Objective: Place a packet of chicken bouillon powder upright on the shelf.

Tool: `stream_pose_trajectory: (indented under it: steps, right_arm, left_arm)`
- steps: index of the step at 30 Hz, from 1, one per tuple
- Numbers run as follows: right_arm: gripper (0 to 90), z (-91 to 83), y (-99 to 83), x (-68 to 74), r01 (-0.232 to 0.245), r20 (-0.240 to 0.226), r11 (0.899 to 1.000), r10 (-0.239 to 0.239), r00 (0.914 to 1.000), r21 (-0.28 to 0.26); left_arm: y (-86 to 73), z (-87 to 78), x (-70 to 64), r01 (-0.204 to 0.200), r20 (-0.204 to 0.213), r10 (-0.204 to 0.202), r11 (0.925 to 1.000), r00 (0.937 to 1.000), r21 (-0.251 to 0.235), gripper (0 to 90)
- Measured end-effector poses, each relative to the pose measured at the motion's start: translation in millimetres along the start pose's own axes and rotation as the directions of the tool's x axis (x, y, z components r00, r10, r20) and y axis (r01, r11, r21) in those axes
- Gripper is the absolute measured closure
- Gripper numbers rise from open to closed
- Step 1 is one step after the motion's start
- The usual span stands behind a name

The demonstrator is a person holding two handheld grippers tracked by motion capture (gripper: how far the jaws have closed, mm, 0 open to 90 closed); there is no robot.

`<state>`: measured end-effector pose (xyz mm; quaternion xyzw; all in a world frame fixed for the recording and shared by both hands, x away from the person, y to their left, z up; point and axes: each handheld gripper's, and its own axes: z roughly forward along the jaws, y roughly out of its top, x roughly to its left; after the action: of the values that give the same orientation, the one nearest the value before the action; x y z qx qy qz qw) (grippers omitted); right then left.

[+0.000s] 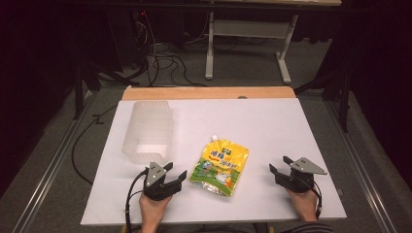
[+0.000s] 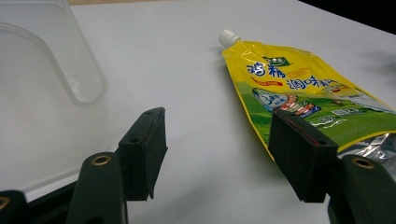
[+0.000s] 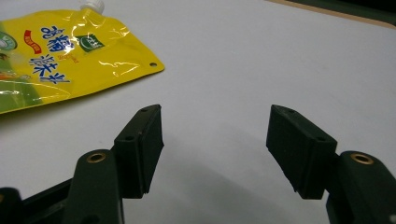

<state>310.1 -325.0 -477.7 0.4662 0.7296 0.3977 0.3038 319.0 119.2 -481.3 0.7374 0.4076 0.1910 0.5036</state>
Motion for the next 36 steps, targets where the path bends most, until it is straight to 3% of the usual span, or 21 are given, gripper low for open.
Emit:
stream_pose_trajectory:
  steps: [6, 14, 21, 23, 27, 30, 36]
  right_arm:
    - [36.8, 0.6, 0.1, 0.2, 0.009, -0.003, 1.0, -0.009, 1.0, 0.002]
    - [36.6, 0.0, -0.1, -1.1, -0.004, 0.002, 1.0, 0.004, 1.0, -0.005]
    - [36.6, -0.7, -0.3, -1.1, -0.004, 0.003, 1.0, 0.004, 1.0, -0.011]
    - [36.7, -0.8, -0.3, -1.0, -0.006, 0.004, 1.0, 0.006, 1.0, -0.011]
    - [36.7, -1.6, -0.7, -1.3, -0.014, 0.005, 1.0, 0.014, 0.9999, -0.015]
    - [36.7, -2.5, -1.2, -2.6, -0.022, 0.003, 0.999, 0.022, 0.9997, -0.028]
    - [36.6, -2.5, -1.1, -2.1, -0.013, 0.002, 1.0, 0.013, 0.9999, -0.028]
  left_arm:
    - [1.0, -1.4, -2.1, 0.013, -0.004, -0.013, 0.9999, 0.9999, 0.009, 37.2]
    - [9.2, -4.5, -12.6, -0.017, 0.011, 0.017, 0.9994, 0.9998, 0.032, 37.2]
    - [19.1, 0.1, -16.5, -0.014, 0.03, 0.013, 0.9983, 0.9995, 0.056, 37.2]
    - [22.8, 3.5, -15.6, 0.006, 0.041, -0.009, 0.9974, 0.9991, 0.072, 37.2]
    - [26.1, 6.0, -15.2, 0.01, 0.049, -0.014, 0.9964, 0.9987, 0.084, 37.8]
    - [32.6, 8.9, -17.6, -0.007, 0.058, 0.001, 0.9938, 0.9983, 0.111, 37.8]
    - [42.9, 14.7, -20.7, -0.001, 0.064, -0.008, 0.9916, 0.9979, 0.129, 36.9]
